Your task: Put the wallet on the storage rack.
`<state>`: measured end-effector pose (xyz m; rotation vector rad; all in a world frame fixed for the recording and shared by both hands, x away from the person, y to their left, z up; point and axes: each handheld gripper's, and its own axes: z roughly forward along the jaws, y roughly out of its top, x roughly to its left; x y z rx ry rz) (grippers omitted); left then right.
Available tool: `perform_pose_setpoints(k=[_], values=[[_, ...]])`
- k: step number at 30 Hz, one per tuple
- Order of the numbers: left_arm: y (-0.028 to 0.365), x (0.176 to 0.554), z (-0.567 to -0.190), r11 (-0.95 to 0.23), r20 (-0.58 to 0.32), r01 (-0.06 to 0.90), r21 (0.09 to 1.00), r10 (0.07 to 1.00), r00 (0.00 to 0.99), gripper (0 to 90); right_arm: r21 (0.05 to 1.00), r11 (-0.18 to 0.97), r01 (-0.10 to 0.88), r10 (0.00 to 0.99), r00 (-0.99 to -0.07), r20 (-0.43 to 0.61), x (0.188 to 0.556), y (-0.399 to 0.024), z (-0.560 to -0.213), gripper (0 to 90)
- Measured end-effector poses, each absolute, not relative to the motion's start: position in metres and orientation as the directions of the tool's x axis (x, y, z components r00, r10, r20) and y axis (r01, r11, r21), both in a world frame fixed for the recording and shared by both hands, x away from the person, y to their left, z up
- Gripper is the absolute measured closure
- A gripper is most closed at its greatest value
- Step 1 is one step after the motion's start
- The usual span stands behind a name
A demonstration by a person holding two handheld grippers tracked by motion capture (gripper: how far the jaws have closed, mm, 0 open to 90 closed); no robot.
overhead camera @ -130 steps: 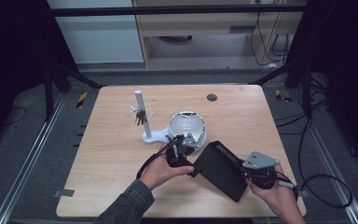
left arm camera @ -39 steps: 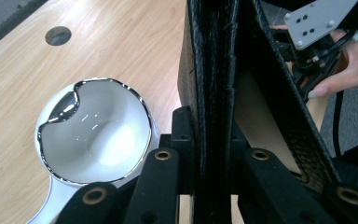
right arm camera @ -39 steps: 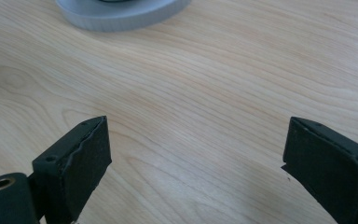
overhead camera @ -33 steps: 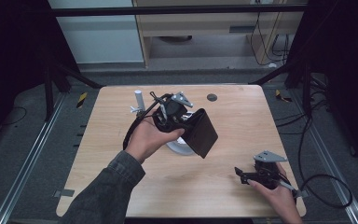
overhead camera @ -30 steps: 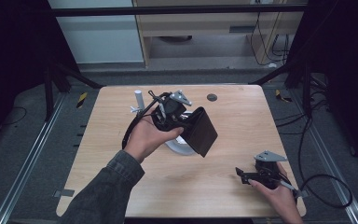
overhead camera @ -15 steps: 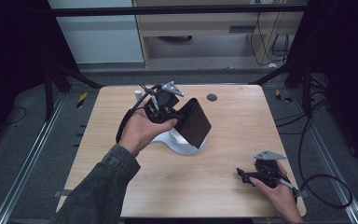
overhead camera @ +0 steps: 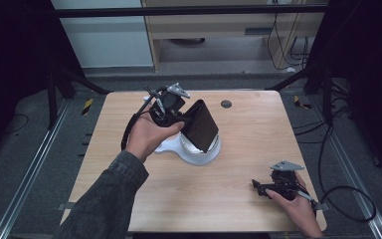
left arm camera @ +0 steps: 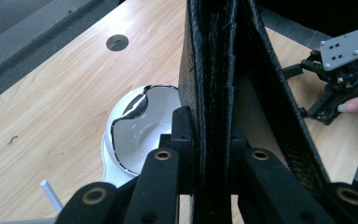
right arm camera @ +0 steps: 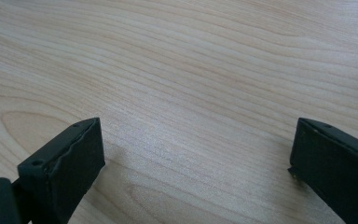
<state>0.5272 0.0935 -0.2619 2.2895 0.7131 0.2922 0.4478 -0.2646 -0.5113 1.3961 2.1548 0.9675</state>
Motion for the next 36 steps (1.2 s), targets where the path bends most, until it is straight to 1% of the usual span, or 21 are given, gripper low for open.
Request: perform_pose_setpoints(k=[9, 15, 24, 26, 36], values=[[0.092, 0.530, -0.266, -0.604, 0.021, 0.408, 0.684, 0.576, 0.818, 80.6, 0.733, 0.272, 0.624, 0.904, -0.426, 0.027, 0.447, -0.264, -0.512, 2.5], [0.091, 0.535, -0.270, -0.592, 0.024, 0.409, 0.694, 0.587, 0.809, 80.6, 0.731, 0.276, 0.624, 0.904, -0.427, 0.023, 0.447, -0.263, -0.512, 2.4], [0.089, 0.547, -0.284, -0.582, 0.009, 0.436, 0.686, 0.606, 0.795, 80.6, 0.730, 0.283, 0.622, 0.902, -0.431, 0.017, 0.447, -0.263, -0.513, 2.5], [0.090, 0.549, -0.287, -0.570, -0.006, 0.444, 0.692, 0.611, 0.792, 80.6, 0.730, 0.284, 0.622, 0.902, -0.431, 0.017, 0.447, -0.263, -0.513, 2.5], [0.087, 0.556, -0.295, -0.557, -0.016, 0.461, 0.691, 0.626, 0.780, 80.5, 0.729, 0.289, 0.620, 0.901, -0.434, 0.012, 0.446, -0.263, -0.513, 2.3]])
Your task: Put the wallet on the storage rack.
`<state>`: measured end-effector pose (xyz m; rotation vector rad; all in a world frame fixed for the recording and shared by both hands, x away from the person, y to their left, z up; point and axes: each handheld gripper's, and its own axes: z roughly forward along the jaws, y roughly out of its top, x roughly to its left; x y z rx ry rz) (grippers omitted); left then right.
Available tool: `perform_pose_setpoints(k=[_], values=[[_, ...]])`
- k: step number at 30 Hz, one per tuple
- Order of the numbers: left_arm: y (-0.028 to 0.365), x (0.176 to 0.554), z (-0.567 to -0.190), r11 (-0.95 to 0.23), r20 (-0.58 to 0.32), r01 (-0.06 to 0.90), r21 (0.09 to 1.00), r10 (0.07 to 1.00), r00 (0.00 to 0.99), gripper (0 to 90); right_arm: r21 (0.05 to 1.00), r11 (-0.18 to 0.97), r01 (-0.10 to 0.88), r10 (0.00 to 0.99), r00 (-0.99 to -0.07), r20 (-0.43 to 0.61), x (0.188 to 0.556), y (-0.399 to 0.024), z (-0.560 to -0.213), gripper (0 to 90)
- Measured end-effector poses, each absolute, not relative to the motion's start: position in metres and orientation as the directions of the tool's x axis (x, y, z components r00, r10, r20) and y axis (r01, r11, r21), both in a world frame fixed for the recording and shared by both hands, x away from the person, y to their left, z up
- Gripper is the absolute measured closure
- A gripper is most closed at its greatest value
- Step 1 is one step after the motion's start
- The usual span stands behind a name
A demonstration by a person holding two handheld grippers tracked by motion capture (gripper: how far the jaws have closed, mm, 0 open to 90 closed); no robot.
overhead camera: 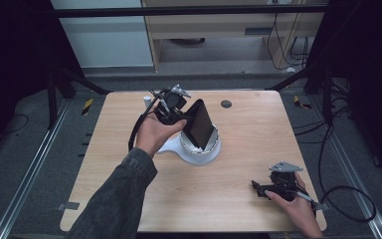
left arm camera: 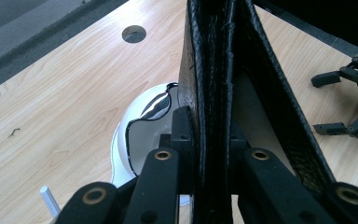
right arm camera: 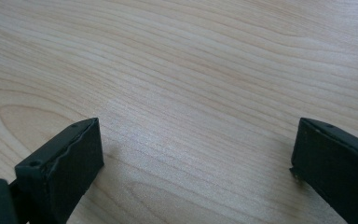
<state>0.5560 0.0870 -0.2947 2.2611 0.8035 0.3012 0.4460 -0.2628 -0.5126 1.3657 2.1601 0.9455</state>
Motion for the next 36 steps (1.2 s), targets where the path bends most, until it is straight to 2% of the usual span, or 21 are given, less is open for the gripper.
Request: perform_pose_setpoints(k=[19, 36], values=[[0.079, 0.565, -0.321, -0.534, -0.059, 0.500, 0.682, 0.642, 0.765, 80.4, 0.731, 0.287, 0.620, 0.901, -0.433, 0.013, 0.446, -0.262, -0.513, 2.3], [0.088, 0.574, -0.325, -0.523, -0.053, 0.518, 0.677, 0.667, 0.743, 77.0, 0.727, 0.298, 0.619, 0.899, -0.438, 0.004, 0.445, -0.262, -0.513, 2.0]])
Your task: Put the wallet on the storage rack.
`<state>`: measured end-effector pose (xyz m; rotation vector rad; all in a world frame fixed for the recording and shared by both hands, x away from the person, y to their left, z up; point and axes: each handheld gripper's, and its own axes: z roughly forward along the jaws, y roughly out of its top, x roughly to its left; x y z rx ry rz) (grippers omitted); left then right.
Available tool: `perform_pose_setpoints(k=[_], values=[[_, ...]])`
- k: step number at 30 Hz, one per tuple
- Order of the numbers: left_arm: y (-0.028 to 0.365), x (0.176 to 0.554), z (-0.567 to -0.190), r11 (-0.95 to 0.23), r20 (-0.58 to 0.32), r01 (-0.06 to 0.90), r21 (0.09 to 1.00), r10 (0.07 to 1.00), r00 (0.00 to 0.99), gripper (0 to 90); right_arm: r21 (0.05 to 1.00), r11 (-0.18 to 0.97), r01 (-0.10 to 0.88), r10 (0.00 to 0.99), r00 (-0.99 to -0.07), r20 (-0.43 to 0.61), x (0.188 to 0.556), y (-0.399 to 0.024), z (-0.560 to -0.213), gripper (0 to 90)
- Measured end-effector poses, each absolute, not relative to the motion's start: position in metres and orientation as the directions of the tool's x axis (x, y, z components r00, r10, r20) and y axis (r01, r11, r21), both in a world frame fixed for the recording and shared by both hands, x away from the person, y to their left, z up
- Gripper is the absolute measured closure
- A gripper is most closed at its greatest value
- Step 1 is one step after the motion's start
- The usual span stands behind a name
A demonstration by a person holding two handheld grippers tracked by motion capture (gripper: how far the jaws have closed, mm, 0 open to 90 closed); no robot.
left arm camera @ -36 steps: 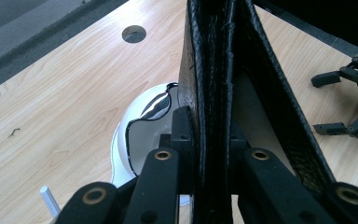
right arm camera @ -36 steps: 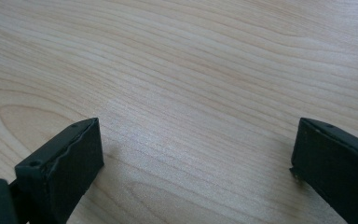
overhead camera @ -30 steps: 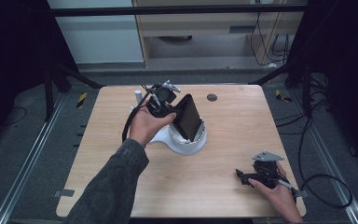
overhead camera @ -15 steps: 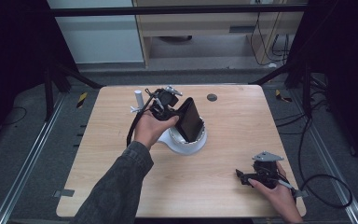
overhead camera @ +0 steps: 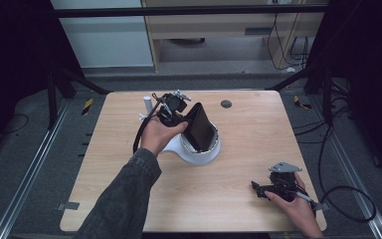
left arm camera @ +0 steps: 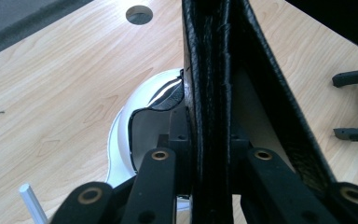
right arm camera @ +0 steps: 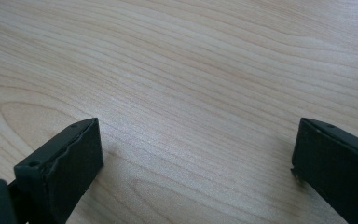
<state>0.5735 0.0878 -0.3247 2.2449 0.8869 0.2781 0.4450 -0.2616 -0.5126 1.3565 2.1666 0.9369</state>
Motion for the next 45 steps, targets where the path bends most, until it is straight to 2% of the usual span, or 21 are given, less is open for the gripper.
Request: perform_pose_setpoints(k=[3, 12, 15, 19, 25, 32, 45], values=[[0.091, 0.572, -0.322, -0.504, -0.043, 0.512, 0.695, 0.682, 0.730, 70.2, 0.727, 0.300, 0.618, 0.898, -0.439, 0.002, 0.445, -0.261, -0.513, 2.0], [0.103, 0.568, -0.311, -0.471, -0.017, 0.493, 0.731, 0.710, 0.704, 67.0, 0.727, 0.302, 0.616, 0.898, -0.441, 0.001, 0.445, -0.261, -0.513, 2.0], [0.106, 0.565, -0.305, -0.474, 0.011, 0.474, 0.742, 0.716, 0.698, 69.0, 0.727, 0.302, 0.617, 0.898, -0.441, 0.001, 0.445, -0.261, -0.513, 2.0], [0.104, 0.564, -0.302, -0.483, 0.024, 0.473, 0.737, 0.719, 0.695, 78.6, 0.727, 0.302, 0.616, 0.897, -0.441, 0.001, 0.445, -0.261, -0.513, 2.0], [0.102, 0.567, -0.301, -0.486, 0.037, 0.478, 0.732, 0.729, 0.684, 79.7, 0.727, 0.302, 0.616, 0.897, -0.442, 0.001, 0.445, -0.261, -0.513, 2.0], [0.105, 0.572, -0.301, -0.481, 0.025, 0.493, 0.725, 0.733, 0.679, 76.5, 0.726, 0.303, 0.617, 0.897, -0.443, 0.002, 0.444, -0.260, -0.513, 1.9], [0.103, 0.569, -0.298, -0.476, 0.043, 0.463, 0.748, 0.730, 0.682, 65.9, 0.727, 0.307, 0.615, 0.895, -0.445, -0.001, 0.444, -0.261, -0.513, 1.9]])
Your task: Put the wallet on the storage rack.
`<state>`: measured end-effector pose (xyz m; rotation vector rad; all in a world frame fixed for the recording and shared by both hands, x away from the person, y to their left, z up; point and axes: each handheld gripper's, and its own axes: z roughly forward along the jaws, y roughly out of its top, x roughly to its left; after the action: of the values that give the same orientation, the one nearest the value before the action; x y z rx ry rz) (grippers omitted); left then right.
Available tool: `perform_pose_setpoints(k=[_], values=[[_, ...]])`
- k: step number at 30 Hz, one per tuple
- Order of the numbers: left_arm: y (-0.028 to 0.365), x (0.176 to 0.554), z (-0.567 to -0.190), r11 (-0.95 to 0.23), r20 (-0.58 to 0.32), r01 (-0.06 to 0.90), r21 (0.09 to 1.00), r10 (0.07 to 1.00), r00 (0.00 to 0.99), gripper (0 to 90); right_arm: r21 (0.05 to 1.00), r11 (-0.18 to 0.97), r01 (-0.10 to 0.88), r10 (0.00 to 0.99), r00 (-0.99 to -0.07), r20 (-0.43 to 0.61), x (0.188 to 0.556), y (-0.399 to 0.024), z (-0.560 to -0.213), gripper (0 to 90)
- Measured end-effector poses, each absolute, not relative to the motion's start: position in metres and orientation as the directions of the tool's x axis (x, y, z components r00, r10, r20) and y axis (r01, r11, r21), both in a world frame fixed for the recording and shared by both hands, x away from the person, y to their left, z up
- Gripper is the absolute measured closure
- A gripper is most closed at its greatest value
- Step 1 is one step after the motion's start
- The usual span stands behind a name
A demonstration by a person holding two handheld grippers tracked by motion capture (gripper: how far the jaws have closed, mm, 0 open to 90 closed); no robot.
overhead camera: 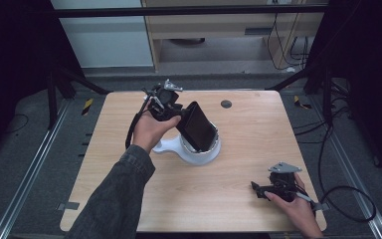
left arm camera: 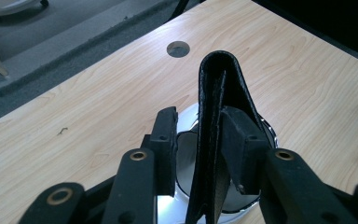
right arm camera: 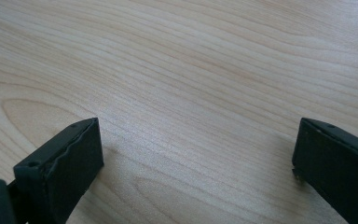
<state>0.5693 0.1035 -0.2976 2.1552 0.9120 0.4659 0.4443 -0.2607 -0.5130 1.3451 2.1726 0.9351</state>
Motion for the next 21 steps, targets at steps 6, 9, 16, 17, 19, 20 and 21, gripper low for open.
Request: perform_pose_setpoints(k=[6, 9, 16, 17, 19, 20, 21], values=[[0.103, 0.568, -0.295, -0.466, 0.043, 0.452, 0.760, 0.731, 0.681, 61.4, 0.726, 0.307, 0.615, 0.895, -0.445, -0.001, 0.444, -0.261, -0.513, 1.9], [0.102, 0.568, -0.293, -0.462, 0.041, 0.449, 0.765, 0.730, 0.682, 57.8, 0.726, 0.307, 0.615, 0.895, -0.446, -0.001, 0.444, -0.261, -0.513, 1.8], [0.100, 0.565, -0.289, -0.462, 0.049, 0.432, 0.774, 0.725, 0.687, 55.3, 0.727, 0.308, 0.614, 0.895, -0.446, -0.002, 0.444, -0.261, -0.513, 1.8], [0.100, 0.565, -0.289, -0.464, 0.050, 0.432, 0.773, 0.724, 0.688, 54.0, 0.726, 0.307, 0.615, 0.895, -0.446, -0.001, 0.444, -0.261, -0.513, 1.8], [0.100, 0.565, -0.287, -0.443, 0.039, 0.430, 0.786, 0.730, 0.682, 45.8, 0.727, 0.308, 0.614, 0.895, -0.446, -0.001, 0.444, -0.261, -0.513, 1.8], [0.099, 0.565, -0.285, -0.432, 0.038, 0.419, 0.799, 0.731, 0.682, 43.9, 0.726, 0.307, 0.615, 0.895, -0.446, -0.001, 0.444, -0.261, -0.513, 1.8], [0.099, 0.565, -0.285, -0.432, 0.038, 0.419, 0.799, 0.731, 0.682, 41.5, 0.726, 0.307, 0.615, 0.895, -0.446, -0.001, 0.444, -0.261, -0.513, 1.8]])
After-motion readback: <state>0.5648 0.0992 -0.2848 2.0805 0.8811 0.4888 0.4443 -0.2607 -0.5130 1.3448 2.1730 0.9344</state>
